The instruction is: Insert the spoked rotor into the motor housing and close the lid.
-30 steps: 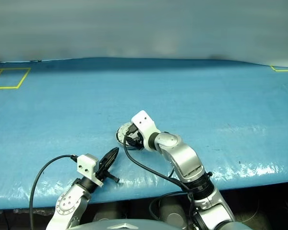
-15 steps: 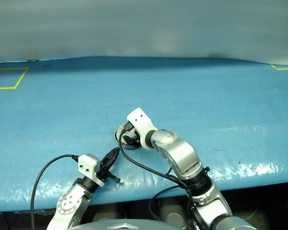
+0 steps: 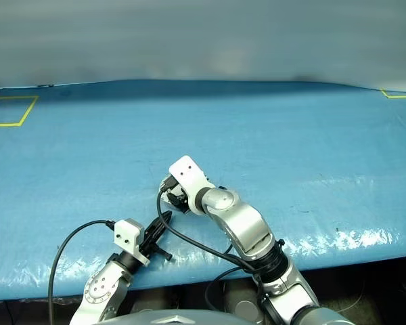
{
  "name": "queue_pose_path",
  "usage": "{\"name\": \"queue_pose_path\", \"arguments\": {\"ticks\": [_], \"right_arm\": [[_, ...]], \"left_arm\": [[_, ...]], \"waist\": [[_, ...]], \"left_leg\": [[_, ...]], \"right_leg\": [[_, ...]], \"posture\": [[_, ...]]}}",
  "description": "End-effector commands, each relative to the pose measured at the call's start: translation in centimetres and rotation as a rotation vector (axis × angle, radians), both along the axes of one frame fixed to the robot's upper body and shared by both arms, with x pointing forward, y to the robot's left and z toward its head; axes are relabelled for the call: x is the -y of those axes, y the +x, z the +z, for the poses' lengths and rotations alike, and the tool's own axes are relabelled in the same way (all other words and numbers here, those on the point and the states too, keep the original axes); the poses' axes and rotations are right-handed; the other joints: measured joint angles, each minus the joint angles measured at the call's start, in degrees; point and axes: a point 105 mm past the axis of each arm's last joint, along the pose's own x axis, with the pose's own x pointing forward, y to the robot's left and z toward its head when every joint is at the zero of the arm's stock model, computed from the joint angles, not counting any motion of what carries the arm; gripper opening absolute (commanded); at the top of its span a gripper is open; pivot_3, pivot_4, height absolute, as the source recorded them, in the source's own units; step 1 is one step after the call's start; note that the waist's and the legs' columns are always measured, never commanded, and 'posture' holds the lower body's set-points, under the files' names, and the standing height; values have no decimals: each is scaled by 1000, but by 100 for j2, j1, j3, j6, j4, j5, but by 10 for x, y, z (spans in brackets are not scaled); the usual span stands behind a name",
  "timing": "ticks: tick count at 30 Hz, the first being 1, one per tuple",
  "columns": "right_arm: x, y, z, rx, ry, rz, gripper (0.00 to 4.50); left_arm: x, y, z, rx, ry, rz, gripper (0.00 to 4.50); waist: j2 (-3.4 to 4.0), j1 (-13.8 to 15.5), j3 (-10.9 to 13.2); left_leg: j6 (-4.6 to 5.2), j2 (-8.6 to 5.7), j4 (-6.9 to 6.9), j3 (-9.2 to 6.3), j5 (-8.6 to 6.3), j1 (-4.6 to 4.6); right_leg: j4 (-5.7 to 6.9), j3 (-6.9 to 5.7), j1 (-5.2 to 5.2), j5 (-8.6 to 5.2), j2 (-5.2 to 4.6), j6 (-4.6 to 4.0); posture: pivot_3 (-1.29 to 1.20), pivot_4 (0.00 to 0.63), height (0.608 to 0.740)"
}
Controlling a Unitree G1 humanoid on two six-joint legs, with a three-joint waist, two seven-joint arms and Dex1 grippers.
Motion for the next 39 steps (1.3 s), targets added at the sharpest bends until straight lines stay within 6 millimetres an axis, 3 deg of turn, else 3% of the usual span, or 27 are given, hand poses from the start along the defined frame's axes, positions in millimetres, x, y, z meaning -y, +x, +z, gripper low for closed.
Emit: {"name": "queue_pose_path", "arguments": {"ticks": [1, 15, 20, 25, 30, 35, 39], "right_arm": [[0, -1, 2, 50, -4, 28, 3074], [4, 0, -15, 11, -21, 31, 3074], [4, 2, -16, 0, -12, 30, 3074], [5, 5, -16, 2, -6, 24, 3074], [5, 7, -17, 4, -6, 20, 3074], [4, 8, -17, 10, 2, 16, 3074], [5, 9, -15, 16, 8, 7, 3074]], "left_arm": [[0, 1, 5, 24, -16, -2, 0], [-9, 6, 9, 54, 1, 29, 0], [-48, 31, 40, 114, -57, 170, 0], [-77, 60, 80, 83, -291, 213, 0], [-60, 79, 93, -100, -388, -40, 0], [-43, 87, 81, -292, -312, -216, 0], [-40, 99, 67, -382, -240, -227, 0]], "waist": [[0, 0, 0], [-10, 2, -10], [-17, 6, -14], [-26, 7, -20], [-34, -2, -25], [-33, -43, -24], [-33, -42, -24]], "left_leg": [[0, 0, 0, 1, 0, 0], [0, 0, 3, 2, 0, 5], [-5, 1, 8, 0, 4, 10], [-6, 0, 13, -2, 6, 15], [-8, -3, 20, -9, 8, 17], [-12, -4, 19, -14, 9, 33], [-20, -4, 16, -24, 14, 31]], "right_leg": [[0, 0, 0, 0, 0, 0], [1, 1, 5, 0, 1, 0], [8, -1, 8, -2, 9, -3], [9, -2, 17, 8, 11, 14], [10, -4, 24, 12, 16, 21], [9, -4, 39, 10, 21, 19], [9, -7, 40, 10, 24, 16]], "posture": [[0, 150, 740], [0, 150, 740], [0, 150, 740], [0, 150, 740], [0, 150, 740], [0, 150, 740], [0, 150, 740]]}}
